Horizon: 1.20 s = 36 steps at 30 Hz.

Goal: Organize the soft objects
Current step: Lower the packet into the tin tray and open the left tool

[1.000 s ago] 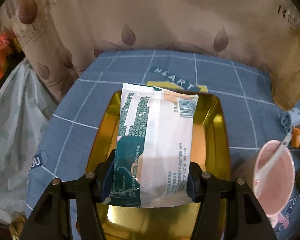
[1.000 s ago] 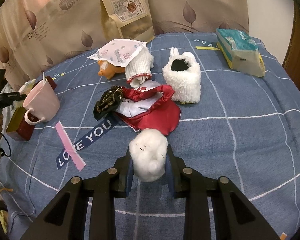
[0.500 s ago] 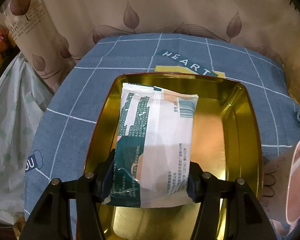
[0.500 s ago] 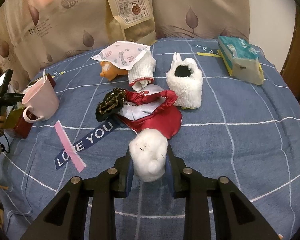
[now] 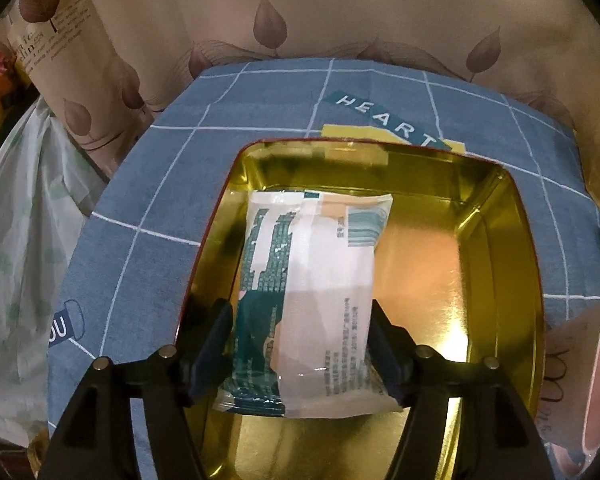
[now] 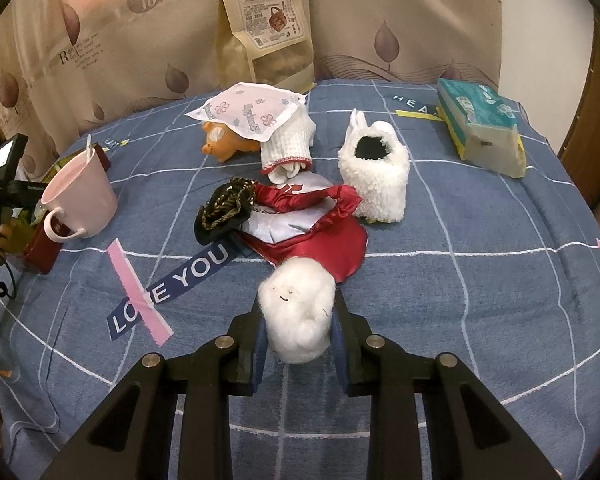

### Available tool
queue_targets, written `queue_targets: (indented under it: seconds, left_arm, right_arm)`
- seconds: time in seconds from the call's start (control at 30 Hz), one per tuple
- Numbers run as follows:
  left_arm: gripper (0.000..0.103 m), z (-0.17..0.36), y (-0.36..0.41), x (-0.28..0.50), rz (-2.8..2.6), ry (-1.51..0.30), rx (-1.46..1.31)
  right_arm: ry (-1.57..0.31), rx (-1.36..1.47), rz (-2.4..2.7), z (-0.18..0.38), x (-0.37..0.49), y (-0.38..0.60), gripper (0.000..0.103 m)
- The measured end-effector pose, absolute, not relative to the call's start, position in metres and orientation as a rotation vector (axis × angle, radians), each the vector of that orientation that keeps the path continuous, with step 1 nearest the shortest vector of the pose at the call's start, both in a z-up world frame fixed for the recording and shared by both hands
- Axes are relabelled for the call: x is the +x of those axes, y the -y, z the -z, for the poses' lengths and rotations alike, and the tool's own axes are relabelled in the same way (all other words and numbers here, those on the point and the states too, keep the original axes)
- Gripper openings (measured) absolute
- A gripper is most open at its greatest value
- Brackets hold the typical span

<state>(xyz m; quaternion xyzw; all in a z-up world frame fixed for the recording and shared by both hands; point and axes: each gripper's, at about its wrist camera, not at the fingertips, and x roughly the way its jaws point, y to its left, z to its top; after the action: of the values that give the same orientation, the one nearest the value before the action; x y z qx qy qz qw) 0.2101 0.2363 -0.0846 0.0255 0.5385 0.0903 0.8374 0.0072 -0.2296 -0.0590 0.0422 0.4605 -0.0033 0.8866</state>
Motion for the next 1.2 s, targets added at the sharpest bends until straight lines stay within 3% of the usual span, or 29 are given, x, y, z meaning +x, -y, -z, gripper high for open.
queue_targets:
  seconds: [0.53,1.2]
  left_arm:
    - [0.069,0.027,-0.216,0.156,-0.162,-0.937,0.047]
    - [0.069,0.006,-0.233,0.084,-0.247,-0.818,0.039]
  right_arm:
    - [-0.901,0.035,-0.058,0.034,0.023,0.203,0.026]
    - [-0.772,-0.152,-0.37,-0.03,0.075,0.053,0.026]
